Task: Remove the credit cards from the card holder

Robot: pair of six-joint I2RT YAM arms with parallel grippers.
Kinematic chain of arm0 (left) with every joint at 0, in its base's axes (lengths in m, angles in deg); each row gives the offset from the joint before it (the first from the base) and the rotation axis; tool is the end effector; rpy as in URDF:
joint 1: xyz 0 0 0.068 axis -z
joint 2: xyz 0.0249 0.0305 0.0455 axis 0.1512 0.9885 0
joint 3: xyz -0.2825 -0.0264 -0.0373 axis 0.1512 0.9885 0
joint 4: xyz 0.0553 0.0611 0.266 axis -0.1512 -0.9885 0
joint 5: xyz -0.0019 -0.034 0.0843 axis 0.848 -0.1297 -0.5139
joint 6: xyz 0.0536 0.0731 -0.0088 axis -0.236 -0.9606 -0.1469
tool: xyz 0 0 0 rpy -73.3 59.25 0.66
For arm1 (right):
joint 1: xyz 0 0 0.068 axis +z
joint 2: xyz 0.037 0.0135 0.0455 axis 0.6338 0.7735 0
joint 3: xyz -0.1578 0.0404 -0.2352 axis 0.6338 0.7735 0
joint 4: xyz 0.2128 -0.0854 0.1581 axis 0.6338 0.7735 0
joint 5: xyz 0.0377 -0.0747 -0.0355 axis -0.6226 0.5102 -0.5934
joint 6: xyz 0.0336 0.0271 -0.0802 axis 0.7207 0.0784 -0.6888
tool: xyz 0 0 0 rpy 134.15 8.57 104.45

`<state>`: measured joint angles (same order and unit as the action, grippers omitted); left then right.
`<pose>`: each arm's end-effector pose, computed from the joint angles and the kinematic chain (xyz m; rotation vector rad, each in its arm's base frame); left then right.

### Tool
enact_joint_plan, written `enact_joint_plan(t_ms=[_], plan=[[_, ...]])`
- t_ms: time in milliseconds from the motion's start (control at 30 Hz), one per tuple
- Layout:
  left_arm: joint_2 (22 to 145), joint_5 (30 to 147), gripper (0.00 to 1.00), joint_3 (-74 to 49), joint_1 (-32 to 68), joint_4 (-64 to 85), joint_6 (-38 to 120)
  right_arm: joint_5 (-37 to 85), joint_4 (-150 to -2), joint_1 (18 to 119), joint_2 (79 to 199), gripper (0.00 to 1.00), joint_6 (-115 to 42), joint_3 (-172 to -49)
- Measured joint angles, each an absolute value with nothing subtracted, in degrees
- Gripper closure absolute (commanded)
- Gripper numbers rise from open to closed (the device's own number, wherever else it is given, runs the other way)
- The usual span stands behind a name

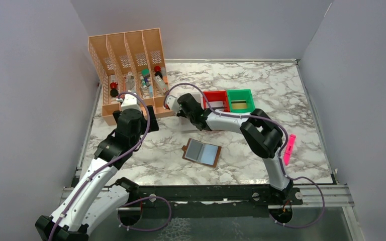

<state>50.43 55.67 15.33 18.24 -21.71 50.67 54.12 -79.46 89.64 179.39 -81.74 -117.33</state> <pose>0.2003 -0.0639 0.2992 -0.1663 2.0128 -0.0953 0.3614 0.3858 0.1430 -1.3501 1.6908 -0.3242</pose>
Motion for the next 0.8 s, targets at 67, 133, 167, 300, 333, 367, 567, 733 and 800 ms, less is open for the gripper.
enact_joint_plan(t_ms=[67, 133, 167, 300, 333, 367, 567, 733, 800], plan=[[50.4, 55.7, 0.01, 15.3, 18.2, -21.7, 50.6, 54.1, -79.4, 89.6, 179.4, 0.72, -80.7, -117.3], [50.4, 55.7, 0.01, 15.3, 18.0, -21.7, 50.6, 53.8, -79.2, 89.5, 179.4, 0.7, -79.8, -117.3], [50.4, 55.7, 0.01, 15.3, 18.0, -21.7, 50.6, 53.6, -79.1, 89.6, 179.4, 0.68, -79.2, -117.3], [50.4, 55.7, 0.01, 15.3, 17.9, -21.7, 50.6, 52.0, -78.8, 89.6, 179.3, 0.68, -76.9, -117.3], [50.4, 55.7, 0.01, 15.3, 17.9, -21.7, 50.6, 51.4, -78.6, 89.6, 179.1, 0.67, -76.1, -117.3], [50.4, 55.7, 0.01, 15.3, 17.9, -21.7, 50.6, 50.8, -78.5, 89.5, 178.9, 0.67, -75.4, -117.3], [50.4, 55.7, 0.01, 15.5, 17.9, -21.7, 50.6, 48.8, -77.8, 89.5, 175.9, 0.63, -68.7, -117.1], [50.6, 55.7, 0.01, 15.6, 17.8, -21.7, 50.6, 48.9, -77.4, 89.2, 168.4, 0.57, -59.4, -113.4], [51.1, 55.7, 0.01, 15.6, 17.6, -21.7, 50.6, 49.6, -77.3, 89.1, 163.9, 0.54, -54.2, -110.4]])
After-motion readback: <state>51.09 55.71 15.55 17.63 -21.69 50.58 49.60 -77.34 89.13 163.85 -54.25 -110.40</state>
